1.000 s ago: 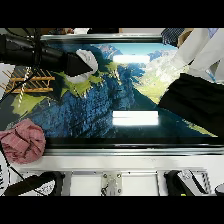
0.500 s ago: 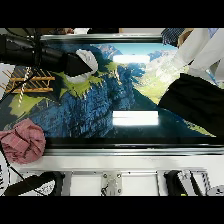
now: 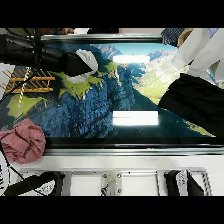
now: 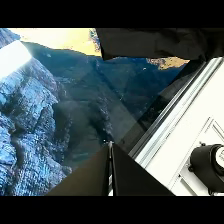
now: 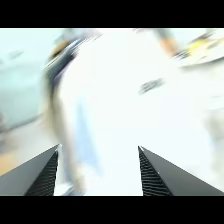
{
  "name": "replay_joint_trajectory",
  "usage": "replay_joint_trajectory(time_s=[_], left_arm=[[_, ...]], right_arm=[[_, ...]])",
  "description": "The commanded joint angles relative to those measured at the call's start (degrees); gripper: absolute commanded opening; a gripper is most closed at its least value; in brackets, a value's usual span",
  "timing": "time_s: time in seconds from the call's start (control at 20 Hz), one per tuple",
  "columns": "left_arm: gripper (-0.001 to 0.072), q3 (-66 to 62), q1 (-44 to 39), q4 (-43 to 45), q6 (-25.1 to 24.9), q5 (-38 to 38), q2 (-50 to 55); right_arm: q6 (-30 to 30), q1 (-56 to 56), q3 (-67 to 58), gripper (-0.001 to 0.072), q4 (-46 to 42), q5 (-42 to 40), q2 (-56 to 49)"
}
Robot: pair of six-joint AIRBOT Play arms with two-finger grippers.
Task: Fold the clothes and pants, and hang the long-sleeved shirts on hangers.
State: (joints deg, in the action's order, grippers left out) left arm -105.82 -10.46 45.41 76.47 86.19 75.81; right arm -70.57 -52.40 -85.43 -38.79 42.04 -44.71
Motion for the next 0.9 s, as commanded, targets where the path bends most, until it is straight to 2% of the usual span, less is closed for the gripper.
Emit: replay_joint_trajectory(time_s=[0.0,0.2,0.35,0.45,0.5,0.55,0.6,0.65,0.85], left_arm=[[0.0014,0.02,-0.02,0.02,-0.02,0.76,0.02],[0.0014,0.02,-0.02,0.07,-0.02,2.95,0.02],[0.0014,0.02,-0.02,0.07,0.00,3.93,0.02],[0.0014,0.02,-0.02,0.04,0.00,4.31,0.02],[0.0014,0.02,-0.02,0.04,0.00,4.31,0.02],[0.0014,0.02,-0.02,0.02,0.02,4.31,0.02],[0.0014,0.02,-0.02,0.04,0.00,4.31,0.02],[0.0014,0.02,-0.02,0.02,0.00,4.28,0.02],[0.0014,0.02,-0.02,0.00,0.00,4.28,0.02]], right_arm=[[12.61,19.30,0.02,0.0529,10.60,16.37,-5.49],[14.47,48.85,0.11,0.0528,4.87,24.96,-17.07],[15.02,64.65,0.11,0.0528,-2.43,23.34,-23.89],[15.10,69.96,0.11,0.0522,-5.18,22.43,-26.27],[15.10,71.14,0.11,0.0428,-5.18,22.47,-26.82],[15.10,71.84,0.11,0.0259,-5.16,22.49,-27.02],[15.10,71.91,0.11,0.0120,-5.03,22.53,-27.02],[15.04,71.80,0.11,0.0017,-4.94,22.53,-26.88],[15.08,71.78,0.11,0.0016,-4.98,24.87,-26.67]])
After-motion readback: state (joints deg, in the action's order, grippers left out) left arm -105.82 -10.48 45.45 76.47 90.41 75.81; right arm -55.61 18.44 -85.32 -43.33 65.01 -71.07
